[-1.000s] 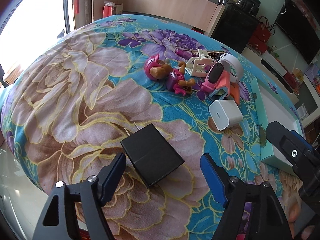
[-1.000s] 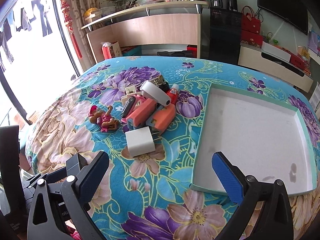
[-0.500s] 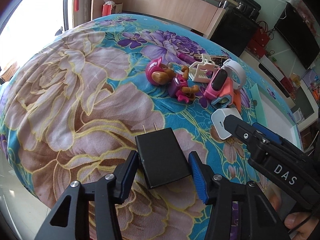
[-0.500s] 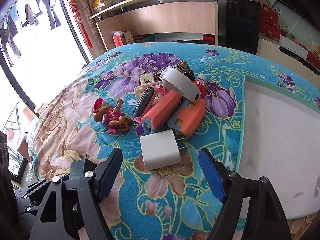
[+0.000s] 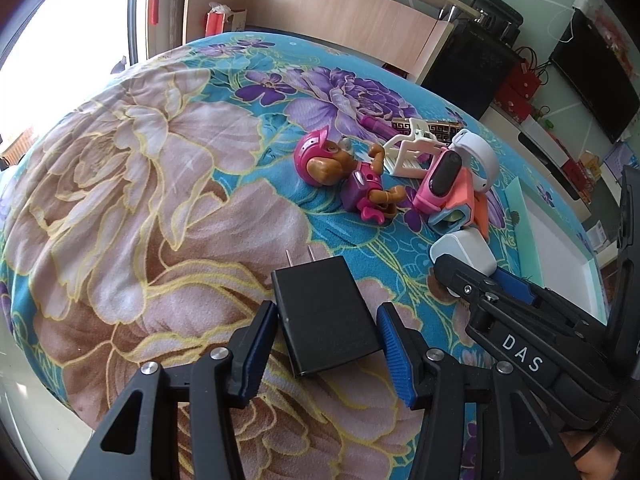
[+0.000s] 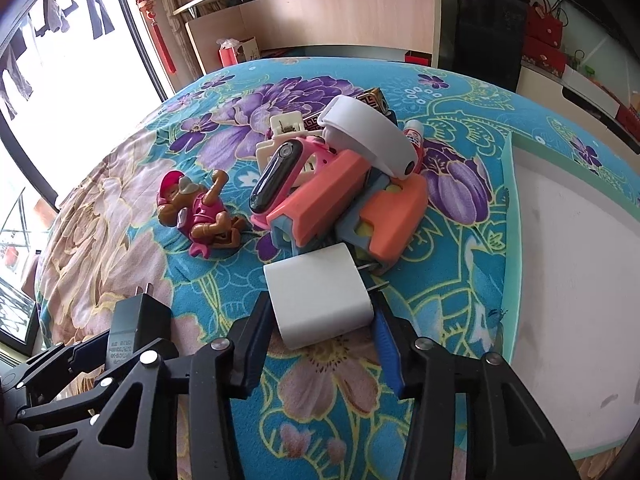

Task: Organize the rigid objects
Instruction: 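Grasp the black charger with the left tool while the right tool grasps the white charger, then carry both chargers over the white tray while the left tool opens, dropping the black charger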

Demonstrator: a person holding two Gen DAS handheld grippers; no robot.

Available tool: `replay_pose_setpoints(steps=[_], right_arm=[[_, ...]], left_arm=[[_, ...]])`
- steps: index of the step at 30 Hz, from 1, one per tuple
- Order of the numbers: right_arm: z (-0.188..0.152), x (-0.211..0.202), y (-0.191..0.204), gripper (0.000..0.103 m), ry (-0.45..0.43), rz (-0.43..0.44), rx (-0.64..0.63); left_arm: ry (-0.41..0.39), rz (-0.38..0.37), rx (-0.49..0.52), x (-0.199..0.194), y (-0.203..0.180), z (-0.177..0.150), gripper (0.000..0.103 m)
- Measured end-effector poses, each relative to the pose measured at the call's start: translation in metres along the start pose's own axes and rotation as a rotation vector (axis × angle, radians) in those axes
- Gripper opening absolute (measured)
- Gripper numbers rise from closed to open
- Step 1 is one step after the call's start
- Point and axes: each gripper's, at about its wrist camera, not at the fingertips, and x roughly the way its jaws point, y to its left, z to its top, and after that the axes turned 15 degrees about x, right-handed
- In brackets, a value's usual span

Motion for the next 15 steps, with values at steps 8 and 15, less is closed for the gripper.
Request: replay_pose_setpoints(steps=[8, 15], right_arm=[[0.001, -0.033, -0.011, 0.049, -0.071, 0.088, 0.058], [0.007, -0.061, -0.032, 0.049, -0.173, 0.072, 0.101]], left_arm=[[-0.014, 0.033, 0.039, -0.006, -0.009, 0.005, 0.050], [-0.055, 0.063, 0.085, -0.019, -0.025, 0.022, 0.048]])
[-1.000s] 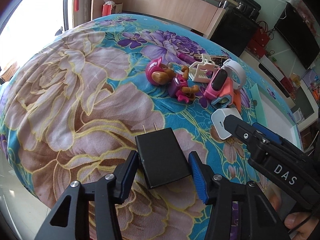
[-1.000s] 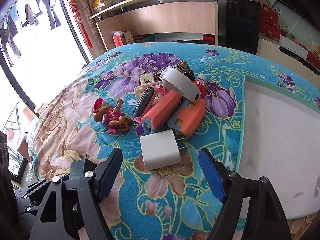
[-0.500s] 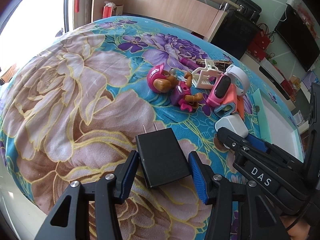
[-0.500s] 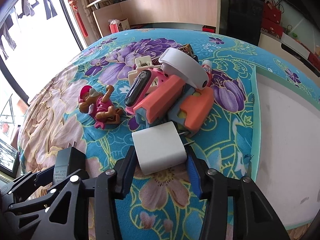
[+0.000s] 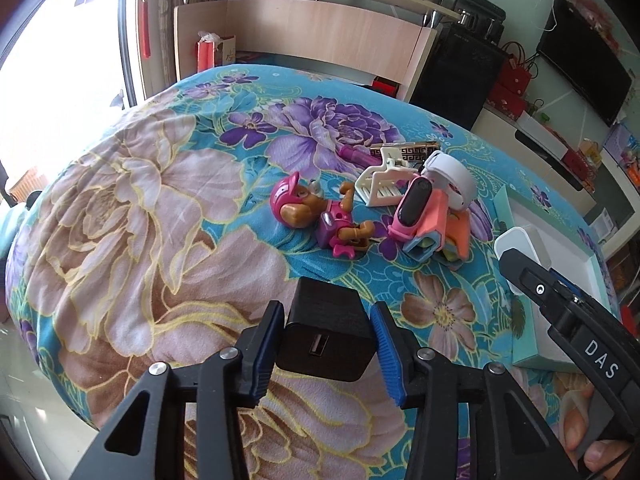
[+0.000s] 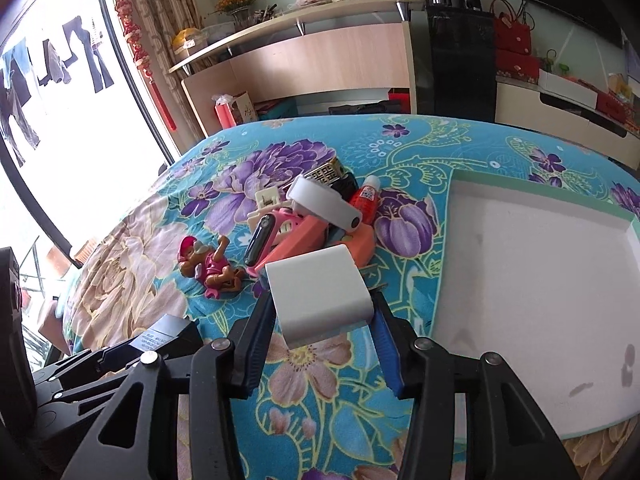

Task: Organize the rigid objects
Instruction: 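Carry both chargers over the white tray while the left tool opens, dropping the black charger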

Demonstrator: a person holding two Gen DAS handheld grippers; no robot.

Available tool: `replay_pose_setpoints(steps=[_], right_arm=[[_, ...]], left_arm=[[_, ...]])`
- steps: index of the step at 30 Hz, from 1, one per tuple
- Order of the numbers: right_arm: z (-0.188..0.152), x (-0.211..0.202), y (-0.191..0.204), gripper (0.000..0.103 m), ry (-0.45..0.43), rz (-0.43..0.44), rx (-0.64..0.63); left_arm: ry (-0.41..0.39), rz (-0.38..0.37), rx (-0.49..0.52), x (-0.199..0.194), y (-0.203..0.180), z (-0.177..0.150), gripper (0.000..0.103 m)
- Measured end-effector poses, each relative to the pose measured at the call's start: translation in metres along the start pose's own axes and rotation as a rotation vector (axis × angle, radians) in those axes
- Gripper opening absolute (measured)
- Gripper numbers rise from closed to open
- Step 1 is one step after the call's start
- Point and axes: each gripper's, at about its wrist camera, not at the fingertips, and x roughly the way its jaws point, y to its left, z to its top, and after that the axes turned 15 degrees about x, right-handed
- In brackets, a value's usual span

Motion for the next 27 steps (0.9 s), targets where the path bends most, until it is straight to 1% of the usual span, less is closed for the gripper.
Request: replay_pose_setpoints(steps=[2, 5, 8, 12, 14, 18, 20, 24, 27], right_arm=[[0.006, -0.006, -0.009, 0.049, -0.035, -0.020, 0.018], [0.012, -0.014, -0.023, 0.049, -0.087, -0.084, 0.028], [0.019, -0.021, -0.047, 0.049, -0.110, -0.102, 0.086], [0.024, -0.028, -0.076, 0.049, -0.145, -0.170, 0.141], [0.026, -0.032, -0.093, 0.049, -0.159, -0.189, 0.178], [0.028, -0.041, -0.124, 0.049, -0.192, -0.248, 0.242], [0.029, -0.046, -0.138, 0.049, -0.206, -0.272, 0.273], [0.029, -0.052, -0.167, 0.049, -0.226, -0.333, 0.340], [0.028, -0.059, -0.188, 0.049, -0.239, -0.369, 0.387]], left_arm=[[-0.013, 0.001, 0.024, -0.004, -0.009, 0.009, 0.047], [-0.042, -0.012, 0.061, -0.009, -0.025, 0.024, 0.047], [-0.062, -0.032, 0.097, -0.013, -0.044, 0.039, 0.047], [-0.087, -0.055, 0.147, -0.018, -0.072, 0.059, 0.047], [-0.103, -0.068, 0.172, -0.020, -0.087, 0.071, 0.047], [-0.144, -0.096, 0.257, -0.022, -0.127, 0.093, 0.047], [-0.150, -0.118, 0.305, -0.019, -0.150, 0.101, 0.047], [-0.162, -0.158, 0.405, -0.009, -0.197, 0.108, 0.047], [-0.168, -0.172, 0.466, 0.003, -0.224, 0.109, 0.047]])
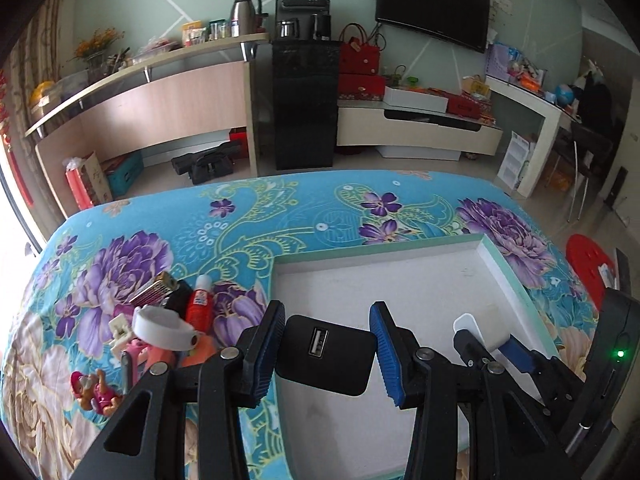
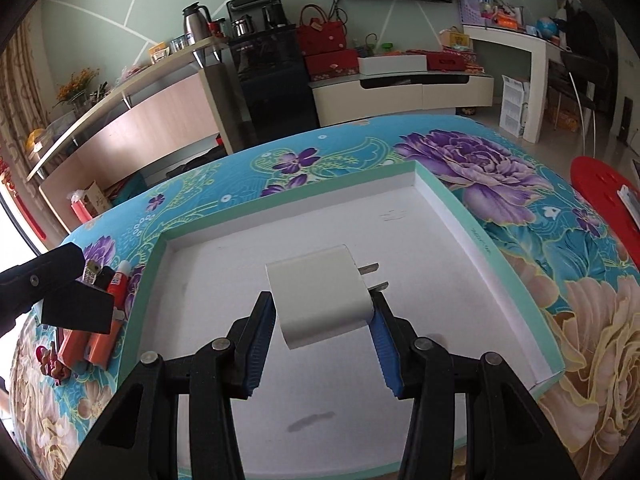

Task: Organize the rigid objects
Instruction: 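Carry both chargers over the white tray while the left tool opens, dropping the black charger, then open the right tool to release the white charger into the tray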

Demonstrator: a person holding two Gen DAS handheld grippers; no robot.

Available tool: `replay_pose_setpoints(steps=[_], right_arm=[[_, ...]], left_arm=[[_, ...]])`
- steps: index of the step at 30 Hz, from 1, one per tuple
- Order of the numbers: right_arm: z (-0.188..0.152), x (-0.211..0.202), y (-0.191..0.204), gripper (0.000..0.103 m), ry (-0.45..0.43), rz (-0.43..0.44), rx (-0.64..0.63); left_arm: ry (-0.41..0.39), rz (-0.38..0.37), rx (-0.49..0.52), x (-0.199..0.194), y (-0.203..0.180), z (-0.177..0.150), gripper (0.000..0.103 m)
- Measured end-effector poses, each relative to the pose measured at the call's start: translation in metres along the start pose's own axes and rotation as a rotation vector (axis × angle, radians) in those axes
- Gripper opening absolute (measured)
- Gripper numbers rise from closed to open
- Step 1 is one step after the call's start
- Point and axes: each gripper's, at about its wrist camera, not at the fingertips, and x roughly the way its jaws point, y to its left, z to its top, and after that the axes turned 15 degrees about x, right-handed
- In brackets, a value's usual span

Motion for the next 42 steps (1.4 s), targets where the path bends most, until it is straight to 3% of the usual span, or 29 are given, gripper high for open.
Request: replay_pose_setpoints(steps=[11, 13, 15, 17, 19, 21, 25, 27, 32, 33, 36, 42], right_arm=[[0.006, 0.003, -0.028, 0.050, 0.018, -0.025, 0.095], [0.006, 0.002, -0.025, 0.050, 0.013, -0.027, 0.083], [0.006, 0.001, -0.023, 0.050, 0.011, -0.031, 0.070], [0.007, -0.001, -0.021, 0.051, 0.008, -0.032, 0.060], [0.007, -0.006, -0.018, 0.058, -0.003, -0.038, 0.050], [0.008, -0.011, -0.015, 0.066, -0.012, -0.039, 0.037], [0.007, -0.017, -0.006, 0.070, -0.003, -0.036, 0.007], [0.006, -0.017, -0.003, 0.084, 0.010, -0.038, -0.004], [0.002, -0.017, 0.002, 0.086, 0.033, -0.023, -0.009], [0.002, -0.018, 0.003, 0.092, 0.032, -0.024, -0.012], [0.001, -0.020, 0.007, 0.095, 0.022, -0.025, -0.012], [0.005, -0.023, 0.016, 0.095, 0.022, -0.023, -0.021]], left_arm=[[0.088, -0.020, 0.035, 0.041, -0.030, 0.000, 0.048], [0.102, -0.026, 0.022, 0.042, -0.028, -0.001, 0.049], [0.104, -0.031, 0.004, 0.040, -0.025, -0.003, 0.058], [0.108, -0.012, -0.004, 0.036, -0.022, -0.004, 0.063], [0.113, 0.007, -0.012, 0.032, -0.017, -0.005, 0.065], [0.119, 0.027, -0.031, 0.027, -0.011, -0.009, 0.075], [0.134, 0.090, -0.074, 0.020, 0.003, -0.021, 0.082], [0.150, 0.124, -0.087, 0.019, 0.011, -0.027, 0.084], [0.174, 0.175, -0.142, 0.018, 0.034, -0.042, 0.088], [0.171, 0.184, -0.149, 0.017, 0.038, -0.043, 0.092], [0.156, 0.220, -0.164, 0.013, 0.051, -0.045, 0.103], [0.137, 0.273, -0.228, 0.003, 0.087, -0.049, 0.103]])
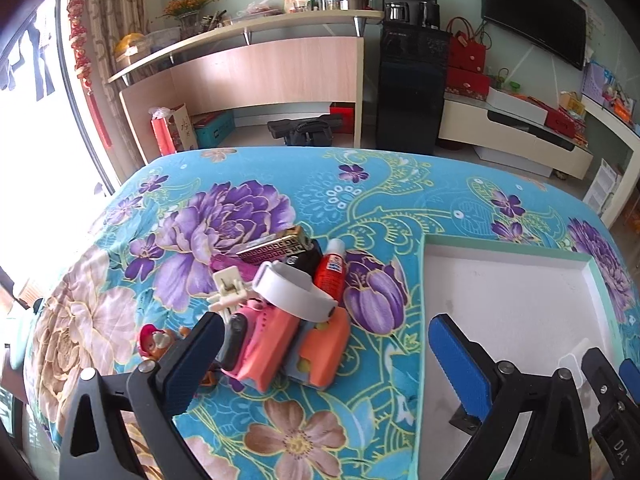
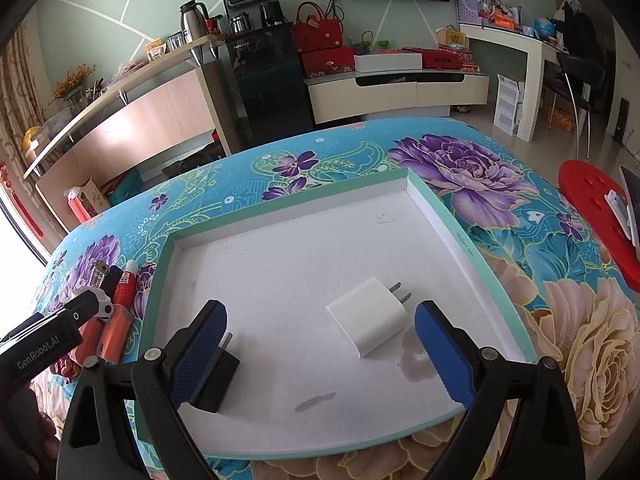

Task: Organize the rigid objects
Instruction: 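Open the right tool to release the white charger into the tray, then move the left tool to the pink toy dog while the right tool grasps the white smartwatch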

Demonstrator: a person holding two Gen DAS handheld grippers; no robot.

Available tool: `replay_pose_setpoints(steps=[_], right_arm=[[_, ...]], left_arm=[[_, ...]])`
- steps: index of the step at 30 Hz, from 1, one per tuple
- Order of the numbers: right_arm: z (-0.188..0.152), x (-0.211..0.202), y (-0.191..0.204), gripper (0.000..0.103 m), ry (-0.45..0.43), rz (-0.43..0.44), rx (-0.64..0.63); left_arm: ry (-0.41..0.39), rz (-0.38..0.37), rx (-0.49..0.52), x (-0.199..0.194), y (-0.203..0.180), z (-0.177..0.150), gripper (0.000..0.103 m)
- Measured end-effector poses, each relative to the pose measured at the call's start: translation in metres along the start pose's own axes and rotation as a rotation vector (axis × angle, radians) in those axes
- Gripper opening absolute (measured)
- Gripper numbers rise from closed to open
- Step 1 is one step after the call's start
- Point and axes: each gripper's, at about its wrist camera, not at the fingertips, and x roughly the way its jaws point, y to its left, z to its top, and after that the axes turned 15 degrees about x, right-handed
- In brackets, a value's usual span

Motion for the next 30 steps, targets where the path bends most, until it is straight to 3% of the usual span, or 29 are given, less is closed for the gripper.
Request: replay_pose_setpoints(steps=[8, 15, 24, 30], right_arm=[[0.021, -0.022, 0.036, 0.095, -0.026, 0.061, -0.085], [0.033, -0.026, 0.098, 0.095, -0.040, 0.131, -0.159], [0.000, 0.005, 0.164, 0.095, 0.068, 0.240, -0.240], [-0.035, 0.033, 0.185, 0.095, 0.152, 0.254, -0.296]], left_arm=[[-0.001, 0.038, -0.067, 0.003, 0.055, -0.017, 0.103], [0.041, 0.046, -0.099, 0.010, 0.094, -0.031, 0.103], [0.123, 0.048, -0.223, 0.029, 0.143, -0.062, 0.103], [0.158, 0.019, -0.293, 0.041, 0.155, -0.075, 0.103]])
